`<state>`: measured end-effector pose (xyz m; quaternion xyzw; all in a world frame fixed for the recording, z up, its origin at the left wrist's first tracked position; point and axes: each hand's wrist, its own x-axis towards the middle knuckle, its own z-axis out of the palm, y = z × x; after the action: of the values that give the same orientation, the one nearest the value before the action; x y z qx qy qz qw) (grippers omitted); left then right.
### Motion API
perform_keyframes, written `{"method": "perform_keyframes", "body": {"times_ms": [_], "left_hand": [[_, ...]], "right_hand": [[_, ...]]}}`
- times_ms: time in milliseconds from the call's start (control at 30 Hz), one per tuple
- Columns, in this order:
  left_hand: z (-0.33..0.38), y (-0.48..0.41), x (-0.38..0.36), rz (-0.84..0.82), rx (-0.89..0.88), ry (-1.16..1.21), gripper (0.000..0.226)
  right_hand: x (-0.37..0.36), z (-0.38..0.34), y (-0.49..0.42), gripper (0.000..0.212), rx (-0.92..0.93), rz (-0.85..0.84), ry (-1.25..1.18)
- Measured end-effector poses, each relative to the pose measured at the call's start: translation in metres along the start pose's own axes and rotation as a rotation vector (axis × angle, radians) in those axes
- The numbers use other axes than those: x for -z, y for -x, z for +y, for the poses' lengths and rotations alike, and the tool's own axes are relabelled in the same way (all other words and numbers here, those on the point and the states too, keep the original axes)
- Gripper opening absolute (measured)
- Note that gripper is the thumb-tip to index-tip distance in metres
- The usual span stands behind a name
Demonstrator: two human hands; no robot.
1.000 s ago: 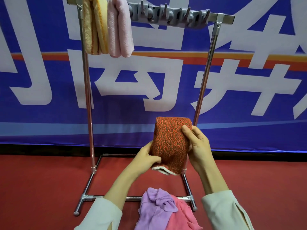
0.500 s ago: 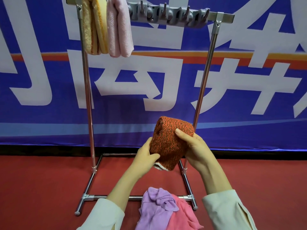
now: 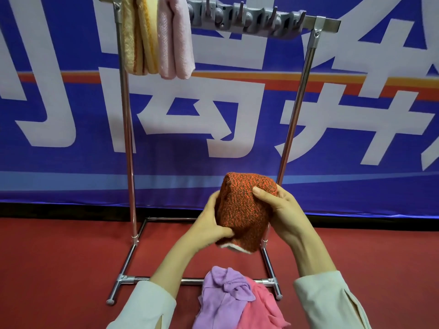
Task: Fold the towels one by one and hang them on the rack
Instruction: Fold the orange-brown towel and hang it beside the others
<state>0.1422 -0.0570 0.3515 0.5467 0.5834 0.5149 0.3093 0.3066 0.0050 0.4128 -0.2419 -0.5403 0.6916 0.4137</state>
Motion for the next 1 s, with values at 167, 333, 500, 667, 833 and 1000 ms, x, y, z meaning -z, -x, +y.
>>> {"method": "perform_keyframes", "body": {"times_ms": [167, 333, 500, 667, 833, 1000], "left_hand": [[0.027, 0.005, 0.007, 0.007, -0.083, 0.081, 0.110], [0.027, 0.004, 0.002, 0.148, -0.040, 0.066, 0.074], [0.034, 0.003, -0.001, 0.172, -0.027, 0.272, 0.051], [0.044, 0.007, -0.002, 0.072, -0.031, 0.438, 0.035], [0.053, 0.008, -0.015, 0.177, -0.038, 0.422, 0.045], [0.053, 0.006, -0.023, 0.309, -0.076, 0.424, 0.051]], "right_hand": [[-0.005, 0.002, 0.003, 0.040, -0.026, -0.066, 0.047], [-0.014, 0.002, 0.005, 0.033, -0.007, -0.008, 0.097], [-0.016, -0.001, 0.006, 0.012, 0.282, 0.216, 0.679], [-0.030, 0.003, 0.011, 0.033, 0.359, 0.205, 0.541], [-0.024, 0.006, 0.007, 0.027, 0.478, 0.284, 0.567], [-0.023, 0.005, 0.008, 0.032, 0.578, 0.273, 0.582]]}}
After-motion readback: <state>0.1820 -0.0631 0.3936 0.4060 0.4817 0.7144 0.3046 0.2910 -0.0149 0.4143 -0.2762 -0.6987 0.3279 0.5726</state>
